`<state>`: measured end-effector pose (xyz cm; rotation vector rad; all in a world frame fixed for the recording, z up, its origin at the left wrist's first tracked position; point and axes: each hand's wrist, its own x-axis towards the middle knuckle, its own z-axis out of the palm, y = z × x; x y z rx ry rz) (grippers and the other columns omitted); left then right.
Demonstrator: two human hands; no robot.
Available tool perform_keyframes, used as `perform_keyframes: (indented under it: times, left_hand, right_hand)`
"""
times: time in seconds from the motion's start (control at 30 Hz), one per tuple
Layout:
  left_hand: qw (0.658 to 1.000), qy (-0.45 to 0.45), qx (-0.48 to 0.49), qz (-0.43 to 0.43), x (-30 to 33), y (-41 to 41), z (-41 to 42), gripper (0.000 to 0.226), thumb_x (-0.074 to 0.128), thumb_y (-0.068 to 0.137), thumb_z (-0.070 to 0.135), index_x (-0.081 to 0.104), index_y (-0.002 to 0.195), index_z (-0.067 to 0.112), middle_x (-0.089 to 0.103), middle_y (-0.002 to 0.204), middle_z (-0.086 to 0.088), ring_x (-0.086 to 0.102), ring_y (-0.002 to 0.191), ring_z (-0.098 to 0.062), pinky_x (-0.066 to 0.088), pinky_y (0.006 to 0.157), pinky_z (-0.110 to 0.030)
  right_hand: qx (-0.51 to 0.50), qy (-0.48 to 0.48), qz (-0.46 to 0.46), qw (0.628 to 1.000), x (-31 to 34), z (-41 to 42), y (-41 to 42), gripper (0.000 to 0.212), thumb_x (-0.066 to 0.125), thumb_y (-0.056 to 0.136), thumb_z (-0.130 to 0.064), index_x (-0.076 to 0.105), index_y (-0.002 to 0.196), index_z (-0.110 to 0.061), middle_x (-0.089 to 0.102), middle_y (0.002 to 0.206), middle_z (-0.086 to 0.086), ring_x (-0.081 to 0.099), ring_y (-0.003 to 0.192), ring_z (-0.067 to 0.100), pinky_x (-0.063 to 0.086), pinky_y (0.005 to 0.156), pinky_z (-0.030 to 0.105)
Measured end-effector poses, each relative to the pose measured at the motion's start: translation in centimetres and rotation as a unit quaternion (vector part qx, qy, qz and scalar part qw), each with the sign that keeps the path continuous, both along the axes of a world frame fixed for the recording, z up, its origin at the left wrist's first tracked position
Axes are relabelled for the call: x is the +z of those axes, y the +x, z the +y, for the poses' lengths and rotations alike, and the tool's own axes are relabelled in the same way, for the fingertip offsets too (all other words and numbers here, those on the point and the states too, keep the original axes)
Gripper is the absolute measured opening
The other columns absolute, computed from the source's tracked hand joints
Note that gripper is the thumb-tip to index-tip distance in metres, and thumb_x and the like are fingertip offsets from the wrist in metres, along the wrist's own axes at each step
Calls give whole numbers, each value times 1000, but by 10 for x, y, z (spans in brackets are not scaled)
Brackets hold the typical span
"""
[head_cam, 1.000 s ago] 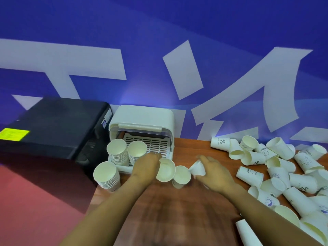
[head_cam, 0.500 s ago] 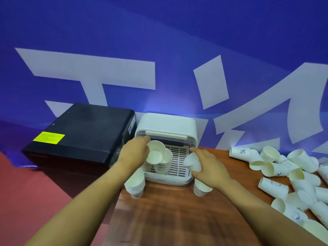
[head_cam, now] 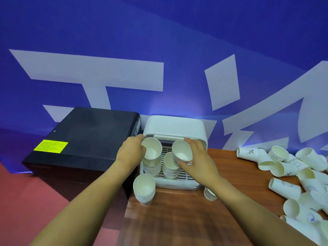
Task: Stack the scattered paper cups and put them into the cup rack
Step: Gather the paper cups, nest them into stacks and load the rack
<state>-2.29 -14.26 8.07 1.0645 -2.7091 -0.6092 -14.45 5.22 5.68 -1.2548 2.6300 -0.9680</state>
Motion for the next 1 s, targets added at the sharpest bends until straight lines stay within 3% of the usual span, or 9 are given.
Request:
perform_keyframes:
  times: [0.13, 0.3, 0.43, 0.7, 1.0]
  left_hand:
    - [1000, 17, -14, 2, -10, -5, -2, 31, 46, 90, 7, 54, 119, 10, 58, 88, -8, 51, 72, -22, 33, 48, -23]
    - [999, 40, -21, -11, -24, -10, -5, 26, 47, 91, 7, 55, 116, 9, 58, 88, -6, 52, 71, -21, 32, 46, -20]
    - [997, 57, -32, -26, -35, -12, -8, 28, 48, 90, 7, 55, 117, 11, 61, 89, -9, 58, 74, -26, 42, 52, -25]
    - [996, 57, -47, -54, -36, -11, -8, 30, 48, 92, 13, 56, 122, 9, 66, 101, -12, 56, 75, -21, 40, 52, -21]
    - [995, 5, -62, -83, -31, 2, 8, 44, 49, 93, 20, 46, 137, 15, 64, 118, -9, 63, 94, -23, 48, 68, -27]
  right_hand:
    - [-6, 6, -8, 1000, -7, -9, 5, 72, 67, 80, -45, 33, 141, -27, 38, 140, -8, 38, 126, 15, 45, 90, 32]
    - [-31, -4, -25, 999, -18, -16, 7, 72, 66, 80, -50, 34, 141, -27, 39, 140, -11, 42, 125, 12, 45, 91, 30]
    - [-38, -3, -34, 999, -23, -20, 9, 74, 66, 80, -49, 31, 142, -27, 37, 142, -10, 42, 125, 11, 44, 91, 29]
    - [-9, 113, -85, 990, -42, -13, 9, 86, 69, 79, -31, 18, 148, -26, 26, 151, -7, 34, 135, 14, 42, 99, 32]
    - [31, 176, -85, 980, -42, -1, 2, 79, 64, 80, -35, 22, 147, -28, 32, 148, -3, 39, 131, 19, 44, 100, 36]
